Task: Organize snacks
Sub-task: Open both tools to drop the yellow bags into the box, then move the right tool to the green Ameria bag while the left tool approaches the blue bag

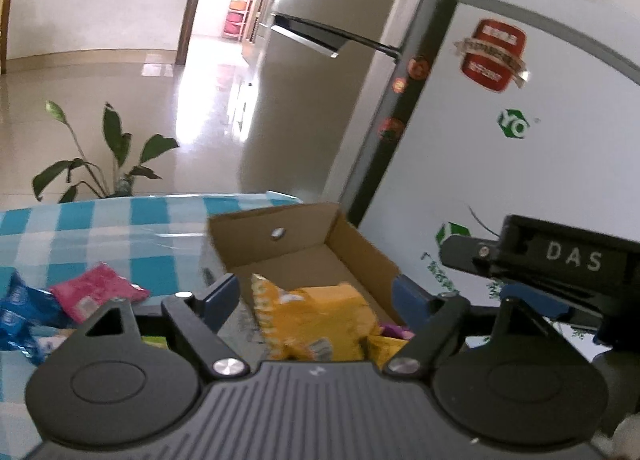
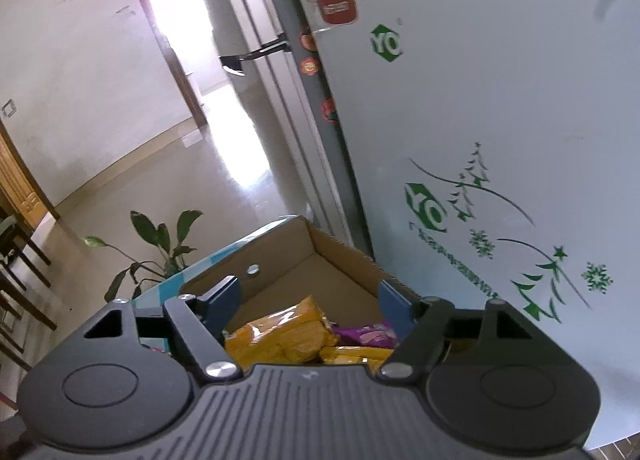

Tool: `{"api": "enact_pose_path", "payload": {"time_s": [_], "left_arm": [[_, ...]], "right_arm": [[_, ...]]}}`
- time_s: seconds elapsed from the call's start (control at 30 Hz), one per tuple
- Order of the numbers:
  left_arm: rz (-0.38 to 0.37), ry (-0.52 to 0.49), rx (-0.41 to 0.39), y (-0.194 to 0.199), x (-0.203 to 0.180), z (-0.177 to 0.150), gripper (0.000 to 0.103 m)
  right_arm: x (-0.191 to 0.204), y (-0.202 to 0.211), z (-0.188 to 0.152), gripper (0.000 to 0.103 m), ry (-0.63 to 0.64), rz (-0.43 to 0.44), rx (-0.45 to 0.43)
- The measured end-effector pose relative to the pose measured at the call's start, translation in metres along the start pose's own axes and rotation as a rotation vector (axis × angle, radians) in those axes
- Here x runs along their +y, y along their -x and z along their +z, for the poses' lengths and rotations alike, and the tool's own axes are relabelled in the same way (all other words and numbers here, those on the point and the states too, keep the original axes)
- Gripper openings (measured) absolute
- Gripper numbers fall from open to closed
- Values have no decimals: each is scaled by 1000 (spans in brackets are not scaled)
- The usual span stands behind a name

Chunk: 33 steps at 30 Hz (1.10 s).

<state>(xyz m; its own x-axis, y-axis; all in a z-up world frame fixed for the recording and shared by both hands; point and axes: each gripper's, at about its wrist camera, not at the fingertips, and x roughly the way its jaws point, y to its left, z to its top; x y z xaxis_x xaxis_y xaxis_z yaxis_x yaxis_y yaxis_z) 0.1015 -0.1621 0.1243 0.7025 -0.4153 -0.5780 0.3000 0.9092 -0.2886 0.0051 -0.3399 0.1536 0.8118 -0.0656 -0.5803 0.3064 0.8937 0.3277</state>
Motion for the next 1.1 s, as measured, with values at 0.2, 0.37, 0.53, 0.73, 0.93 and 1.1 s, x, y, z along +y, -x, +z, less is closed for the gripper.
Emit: {"api": "enact_pose_path", "payload": {"time_s": [0.2,0.37,0.53,0.73,0.93,1.1], "left_arm": [[39,31,6,17,38,5,83],[100,33,-12,36,73,9,83],[152,64,-25,53,111,13,83],[222,95,-21,65,153,13,83],[274,140,-16,66,187,8,83],[301,195,16,49,210,1,83]], "right_arm": [[19,-5,-5,83,49,54,14],[37,-9,-10,83,88,96,24],[55,-15,-16,83,134,135,41],[78,-22,-26,83,199,180,68],[100,-27,-37,83,256,235,99],[115,-34,-49,82,286,306,153]]}}
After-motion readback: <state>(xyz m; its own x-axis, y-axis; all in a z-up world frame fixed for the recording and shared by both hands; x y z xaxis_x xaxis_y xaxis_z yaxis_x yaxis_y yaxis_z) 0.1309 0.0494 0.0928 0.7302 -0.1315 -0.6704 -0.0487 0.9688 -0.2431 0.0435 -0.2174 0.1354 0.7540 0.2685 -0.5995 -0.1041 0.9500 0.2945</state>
